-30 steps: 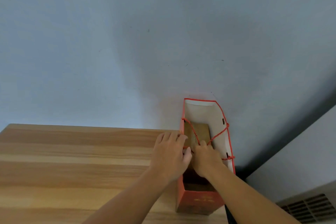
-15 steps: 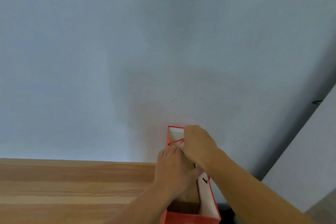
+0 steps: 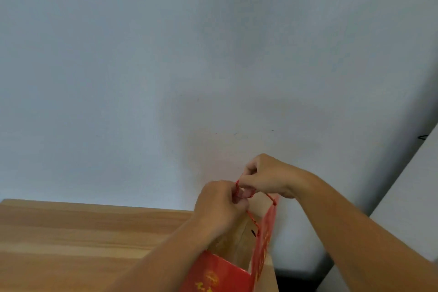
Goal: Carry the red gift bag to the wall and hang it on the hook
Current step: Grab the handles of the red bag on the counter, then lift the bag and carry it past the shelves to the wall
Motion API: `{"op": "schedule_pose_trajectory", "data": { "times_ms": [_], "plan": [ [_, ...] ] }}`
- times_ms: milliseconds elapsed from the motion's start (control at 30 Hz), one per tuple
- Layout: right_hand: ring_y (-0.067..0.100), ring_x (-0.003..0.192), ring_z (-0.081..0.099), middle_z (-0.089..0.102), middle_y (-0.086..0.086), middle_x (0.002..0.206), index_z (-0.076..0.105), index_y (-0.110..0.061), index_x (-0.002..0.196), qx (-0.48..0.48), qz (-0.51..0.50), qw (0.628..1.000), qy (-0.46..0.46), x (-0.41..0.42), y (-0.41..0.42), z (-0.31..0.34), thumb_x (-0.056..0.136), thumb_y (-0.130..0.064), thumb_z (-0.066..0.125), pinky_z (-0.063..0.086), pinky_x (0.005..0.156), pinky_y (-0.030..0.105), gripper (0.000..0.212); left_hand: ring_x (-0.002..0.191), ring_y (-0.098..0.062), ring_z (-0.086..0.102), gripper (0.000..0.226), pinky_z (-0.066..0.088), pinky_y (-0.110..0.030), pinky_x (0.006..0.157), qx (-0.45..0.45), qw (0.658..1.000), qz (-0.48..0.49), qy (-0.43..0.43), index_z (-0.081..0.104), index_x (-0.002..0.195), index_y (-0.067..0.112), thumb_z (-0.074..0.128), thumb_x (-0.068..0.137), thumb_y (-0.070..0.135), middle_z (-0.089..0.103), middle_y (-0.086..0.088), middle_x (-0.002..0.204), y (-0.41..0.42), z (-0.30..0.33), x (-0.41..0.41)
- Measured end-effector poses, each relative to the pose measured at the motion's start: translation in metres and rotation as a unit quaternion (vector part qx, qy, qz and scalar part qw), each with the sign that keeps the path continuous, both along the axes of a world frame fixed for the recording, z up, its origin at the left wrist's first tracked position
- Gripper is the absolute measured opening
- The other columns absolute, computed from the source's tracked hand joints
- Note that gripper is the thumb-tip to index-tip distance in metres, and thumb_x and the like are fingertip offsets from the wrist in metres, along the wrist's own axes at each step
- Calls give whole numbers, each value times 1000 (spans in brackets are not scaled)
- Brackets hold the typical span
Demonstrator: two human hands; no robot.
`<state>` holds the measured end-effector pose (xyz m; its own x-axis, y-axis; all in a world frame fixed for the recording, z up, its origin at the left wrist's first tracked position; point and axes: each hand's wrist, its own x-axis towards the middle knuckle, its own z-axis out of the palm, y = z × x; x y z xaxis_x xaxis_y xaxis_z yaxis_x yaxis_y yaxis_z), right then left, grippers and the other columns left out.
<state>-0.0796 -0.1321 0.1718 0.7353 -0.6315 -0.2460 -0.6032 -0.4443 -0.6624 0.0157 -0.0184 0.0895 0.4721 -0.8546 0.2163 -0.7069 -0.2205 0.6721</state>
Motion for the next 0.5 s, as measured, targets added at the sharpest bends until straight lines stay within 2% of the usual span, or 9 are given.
{"op": "schedule_pose_trajectory", "data": {
  "times_ms": [100,167,233,300,367,500],
  "plan": [
    [19,86,76,80,14,90,75,2,100,93,80,992,-30,-6,4,14,83,-6,80,60,83,29,20,67,-22,68,27,57,-45,65,10,1000,-25,9,73,77,12,66,86,36,74,-9,72,18,14,11],
    [18,90,74,80,11,99,76,-9,104,80,146,986,-17,-7,13,22,76,-10,87,60,89,35,30,71,-23,71,28,58,-47,71,26,999,-36,-4,75,79,12,65,88,36,76,-8,75,33,22,17],
    [18,87,71,77,5,98,72,-16,104,19,184,983,10,-2,27,22,75,-6,84,59,88,41,32,73,-22,72,23,59,-47,74,39,998,-39,-18,76,81,12,67,90,31,78,-8,77,49,28,18],
    [18,86,68,71,2,101,67,-18,104,-104,203,972,54,8,47,18,81,-2,74,60,79,41,29,75,-22,73,17,59,-47,77,36,999,-22,-21,78,85,15,67,92,26,79,-7,80,67,36,18],
    [24,90,69,71,3,103,66,-19,99,-225,232,943,81,20,71,9,87,-3,62,58,78,40,20,77,-21,73,15,58,-46,78,35,999,2,-41,78,89,18,65,94,23,80,-4,82,86,44,19],
    [30,91,67,62,4,102,68,-18,107,-352,278,894,19,37,108,-11,93,-13,56,55,75,42,18,78,-19,68,15,56,-46,76,42,990,85,-104,76,92,21,61,93,24,76,0,83,135,59,19]
  ]
}}
